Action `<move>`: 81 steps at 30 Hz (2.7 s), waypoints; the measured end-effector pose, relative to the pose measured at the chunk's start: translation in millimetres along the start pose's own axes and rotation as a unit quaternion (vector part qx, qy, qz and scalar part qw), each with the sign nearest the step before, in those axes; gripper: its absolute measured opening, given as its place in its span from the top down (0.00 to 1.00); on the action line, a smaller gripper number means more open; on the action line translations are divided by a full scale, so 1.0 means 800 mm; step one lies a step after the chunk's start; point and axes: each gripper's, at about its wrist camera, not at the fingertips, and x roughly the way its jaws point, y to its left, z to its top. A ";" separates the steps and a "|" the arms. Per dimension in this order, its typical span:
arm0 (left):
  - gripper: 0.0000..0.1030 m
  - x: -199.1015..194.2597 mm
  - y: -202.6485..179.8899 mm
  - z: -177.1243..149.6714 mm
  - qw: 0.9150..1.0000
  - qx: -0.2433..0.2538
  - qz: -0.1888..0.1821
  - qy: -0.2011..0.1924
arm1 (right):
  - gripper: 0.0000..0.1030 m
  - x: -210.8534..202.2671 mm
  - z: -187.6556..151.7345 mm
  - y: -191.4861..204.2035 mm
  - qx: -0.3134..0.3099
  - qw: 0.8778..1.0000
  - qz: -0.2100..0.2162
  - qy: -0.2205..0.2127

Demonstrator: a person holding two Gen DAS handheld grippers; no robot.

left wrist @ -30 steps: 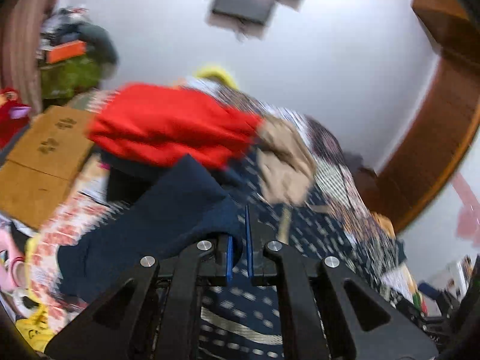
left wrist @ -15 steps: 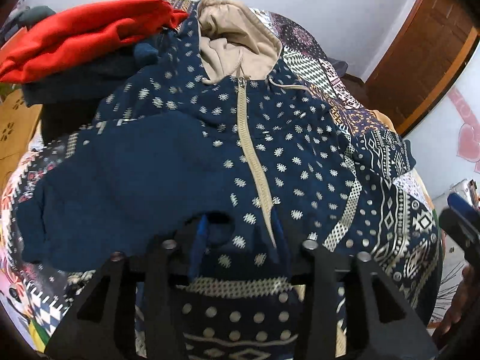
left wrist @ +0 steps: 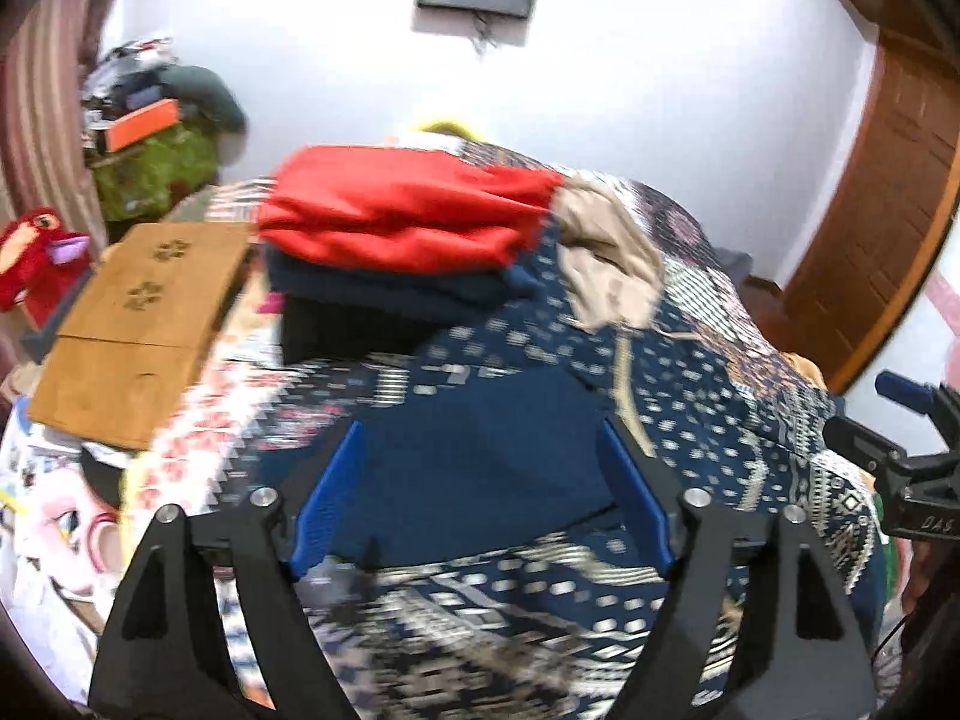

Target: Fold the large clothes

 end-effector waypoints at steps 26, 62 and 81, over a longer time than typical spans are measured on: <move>0.18 -0.017 0.195 -0.085 0.989 -0.112 0.090 0.040 | 0.34 0.202 -0.019 0.300 -0.257 0.940 0.148 0.168; 0.09 0.050 0.056 -0.077 0.992 -0.004 0.039 0.123 | 0.90 0.043 0.070 -0.027 0.046 0.993 0.104 -0.021; 0.09 0.142 0.040 -0.082 0.962 0.056 0.226 0.139 | 0.90 0.080 -0.038 -0.196 0.156 0.984 0.043 0.070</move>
